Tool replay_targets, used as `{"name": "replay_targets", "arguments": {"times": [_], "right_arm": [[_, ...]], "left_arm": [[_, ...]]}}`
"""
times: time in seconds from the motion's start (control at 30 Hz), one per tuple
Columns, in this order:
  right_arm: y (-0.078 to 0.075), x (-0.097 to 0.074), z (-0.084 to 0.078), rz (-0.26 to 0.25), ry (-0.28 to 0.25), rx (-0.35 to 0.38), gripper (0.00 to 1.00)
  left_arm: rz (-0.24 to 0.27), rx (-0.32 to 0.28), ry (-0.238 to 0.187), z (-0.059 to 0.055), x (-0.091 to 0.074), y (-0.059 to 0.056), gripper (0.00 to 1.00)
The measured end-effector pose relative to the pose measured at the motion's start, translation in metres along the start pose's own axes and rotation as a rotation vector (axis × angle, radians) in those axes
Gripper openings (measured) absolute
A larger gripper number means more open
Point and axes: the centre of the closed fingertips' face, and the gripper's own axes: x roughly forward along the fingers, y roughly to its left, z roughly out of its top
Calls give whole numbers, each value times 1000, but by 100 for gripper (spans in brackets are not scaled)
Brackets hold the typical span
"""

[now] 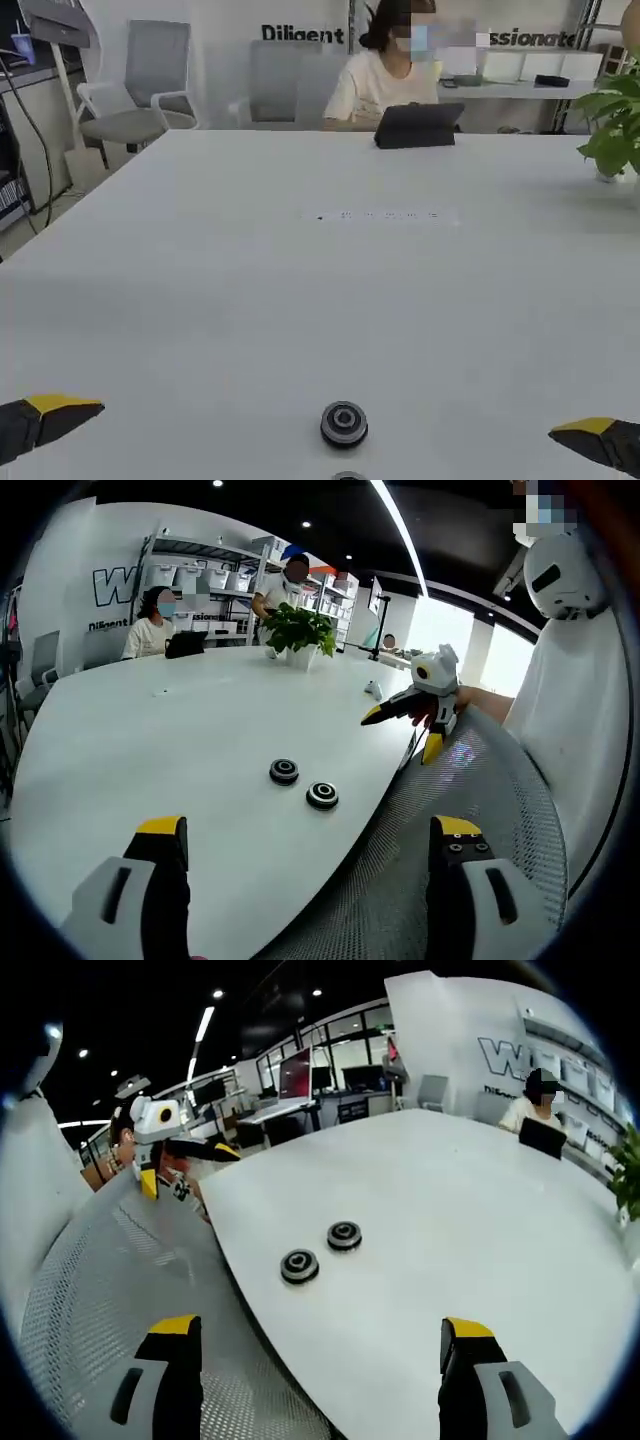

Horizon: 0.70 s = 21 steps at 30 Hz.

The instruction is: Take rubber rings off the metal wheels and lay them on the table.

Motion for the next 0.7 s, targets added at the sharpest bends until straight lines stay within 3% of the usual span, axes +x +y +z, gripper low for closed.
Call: {"name": "replay_targets", "arguments": {"times": [0.63, 0.7], "right_arm": [[5, 7, -6, 23, 6, 26, 99], [5, 7, -6, 26, 6, 33, 94]], "left_arm": [[-7, -59, 27, -8, 5, -5, 99], [-9, -64, 27, -9, 5, -5, 98]]}}
